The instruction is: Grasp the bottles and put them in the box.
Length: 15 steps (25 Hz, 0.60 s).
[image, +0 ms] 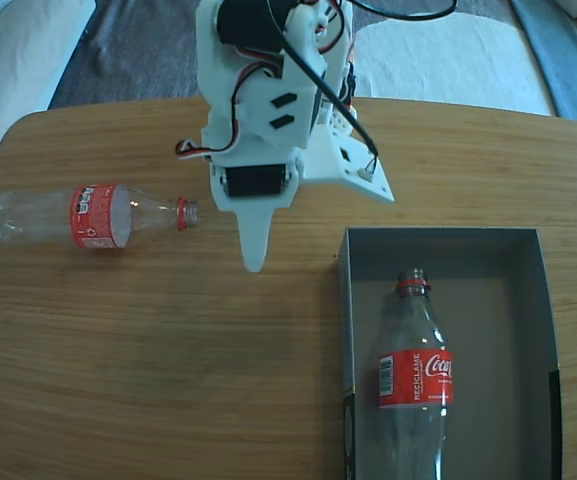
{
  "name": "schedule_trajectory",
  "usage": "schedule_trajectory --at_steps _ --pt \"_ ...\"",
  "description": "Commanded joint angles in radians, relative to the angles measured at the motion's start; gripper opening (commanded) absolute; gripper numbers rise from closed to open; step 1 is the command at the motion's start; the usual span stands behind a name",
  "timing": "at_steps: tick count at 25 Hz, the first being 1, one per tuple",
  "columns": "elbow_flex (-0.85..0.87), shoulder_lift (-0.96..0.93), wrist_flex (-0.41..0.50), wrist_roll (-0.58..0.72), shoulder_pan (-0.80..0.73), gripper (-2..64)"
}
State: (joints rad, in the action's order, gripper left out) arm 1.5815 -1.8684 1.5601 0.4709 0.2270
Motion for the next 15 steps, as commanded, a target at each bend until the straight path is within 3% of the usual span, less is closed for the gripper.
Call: schedule_trajectory --at_steps 1,3,8,11,15 --pt "0.035 -0.086 0.018 0.006 0.034 28.8" --pt "0.077 -0.121 0.049 0.008 0.048 29.8" --pt "0.170 -0.190 0.052 0.008 0.115 42.6" --pt "0.204 -0.199 0.043 0.014 0.143 43.9" --pt "0.241 -0.199 0.032 0.149 0.201 43.3"
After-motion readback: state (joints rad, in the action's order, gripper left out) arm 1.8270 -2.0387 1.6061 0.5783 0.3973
